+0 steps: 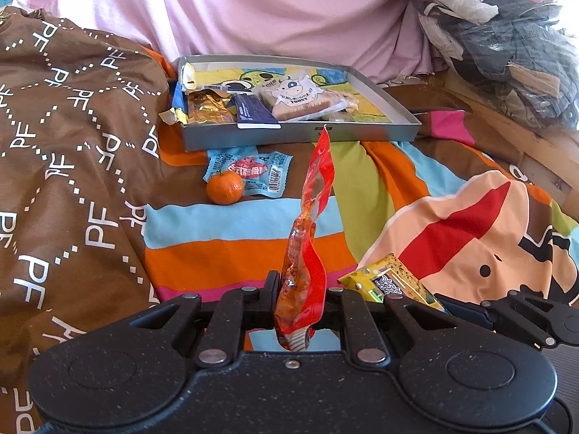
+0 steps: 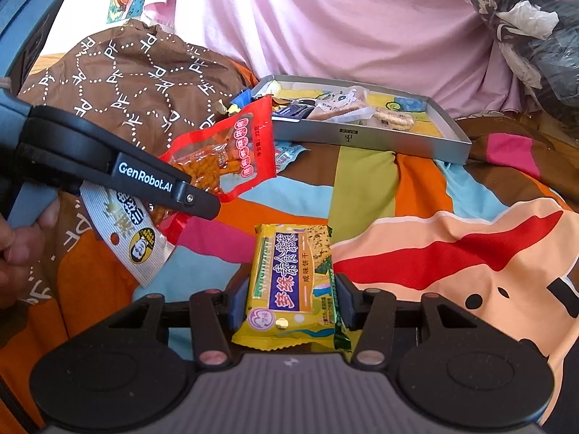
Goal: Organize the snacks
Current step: 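Lift the red meat pack and yellow wafer bar off the bedspread with both tools, then carry both snacks over the grey tray and lower them inside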
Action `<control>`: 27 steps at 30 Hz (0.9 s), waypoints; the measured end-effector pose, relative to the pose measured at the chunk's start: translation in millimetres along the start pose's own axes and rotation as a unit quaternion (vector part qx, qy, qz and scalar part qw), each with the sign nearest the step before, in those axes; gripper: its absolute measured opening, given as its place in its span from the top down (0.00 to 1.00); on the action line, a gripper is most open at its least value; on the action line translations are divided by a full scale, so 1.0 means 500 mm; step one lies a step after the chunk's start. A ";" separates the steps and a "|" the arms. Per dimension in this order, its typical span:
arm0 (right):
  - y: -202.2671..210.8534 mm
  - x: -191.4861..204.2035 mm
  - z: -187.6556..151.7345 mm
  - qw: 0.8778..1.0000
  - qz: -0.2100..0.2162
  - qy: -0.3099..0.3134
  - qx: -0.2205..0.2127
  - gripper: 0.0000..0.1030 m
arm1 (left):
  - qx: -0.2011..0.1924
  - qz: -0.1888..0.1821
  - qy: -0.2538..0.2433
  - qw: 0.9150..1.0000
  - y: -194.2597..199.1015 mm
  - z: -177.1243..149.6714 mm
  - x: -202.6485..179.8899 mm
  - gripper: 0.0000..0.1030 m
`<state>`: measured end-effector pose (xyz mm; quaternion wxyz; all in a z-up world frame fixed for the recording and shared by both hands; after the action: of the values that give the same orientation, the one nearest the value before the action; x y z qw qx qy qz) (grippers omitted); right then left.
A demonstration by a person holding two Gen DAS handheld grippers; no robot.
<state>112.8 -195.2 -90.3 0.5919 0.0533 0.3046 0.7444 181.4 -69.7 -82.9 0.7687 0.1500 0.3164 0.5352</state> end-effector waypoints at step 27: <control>-0.003 -0.080 0.091 0.997 0.011 -0.027 -0.069 0.48 | -0.069 0.009 0.057 0.996 -0.004 0.132 0.026 0.85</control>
<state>146.0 -213.8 -43.0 0.5940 0.0359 0.2357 0.7683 228.2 -51.3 -38.5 0.7530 0.0684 0.3206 0.5706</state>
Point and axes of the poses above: each gripper's, at about its wrist camera, not at the fingertips, and y roughly against the way its jaws point, x to its left, z to its top, the point moved 7 cm from there along -y, roughly the way its jaws point, and after that the axes turned 10 degrees about y, right-handed, at the moved point
